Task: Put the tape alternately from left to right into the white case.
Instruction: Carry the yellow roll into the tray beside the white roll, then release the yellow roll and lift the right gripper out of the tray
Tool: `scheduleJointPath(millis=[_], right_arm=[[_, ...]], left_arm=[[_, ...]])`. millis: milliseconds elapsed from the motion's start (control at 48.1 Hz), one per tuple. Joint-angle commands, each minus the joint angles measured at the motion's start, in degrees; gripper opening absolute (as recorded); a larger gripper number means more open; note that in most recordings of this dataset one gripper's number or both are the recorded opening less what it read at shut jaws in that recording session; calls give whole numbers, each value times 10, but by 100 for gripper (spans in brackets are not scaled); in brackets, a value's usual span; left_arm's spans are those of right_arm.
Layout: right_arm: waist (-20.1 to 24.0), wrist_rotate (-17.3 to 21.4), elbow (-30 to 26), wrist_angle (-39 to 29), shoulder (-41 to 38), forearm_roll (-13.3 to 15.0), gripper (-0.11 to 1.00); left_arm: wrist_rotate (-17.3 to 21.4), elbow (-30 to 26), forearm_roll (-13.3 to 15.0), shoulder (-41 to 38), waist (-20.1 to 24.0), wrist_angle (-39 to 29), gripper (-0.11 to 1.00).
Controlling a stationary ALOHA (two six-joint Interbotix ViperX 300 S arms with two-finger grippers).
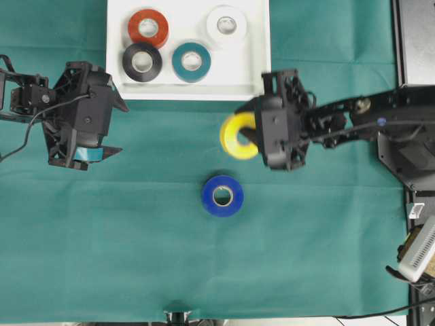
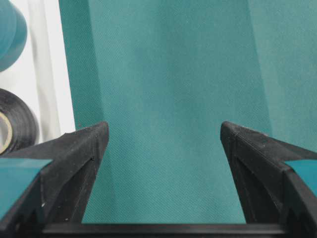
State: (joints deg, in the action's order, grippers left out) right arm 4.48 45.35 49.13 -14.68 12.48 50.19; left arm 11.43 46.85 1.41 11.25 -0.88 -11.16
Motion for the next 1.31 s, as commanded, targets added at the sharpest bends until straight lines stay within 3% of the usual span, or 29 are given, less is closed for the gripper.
scheduleJointPath(millis=[0,582,769,1289], right_arm=[[-31,0,-6,4,12,11,2],[-222,-3,-13,64,-19,34,2],[-244,-3,-28,96,-53,34,2],[-251,-1,-37,96,-74,34,2]], left_arm=[[1,-6,1,5,-2,4,100],[1,-5,1,2,-2,16,100],[1,-4,2,3,-2,16,100],[1,-5,2,3,-2,16,100]])
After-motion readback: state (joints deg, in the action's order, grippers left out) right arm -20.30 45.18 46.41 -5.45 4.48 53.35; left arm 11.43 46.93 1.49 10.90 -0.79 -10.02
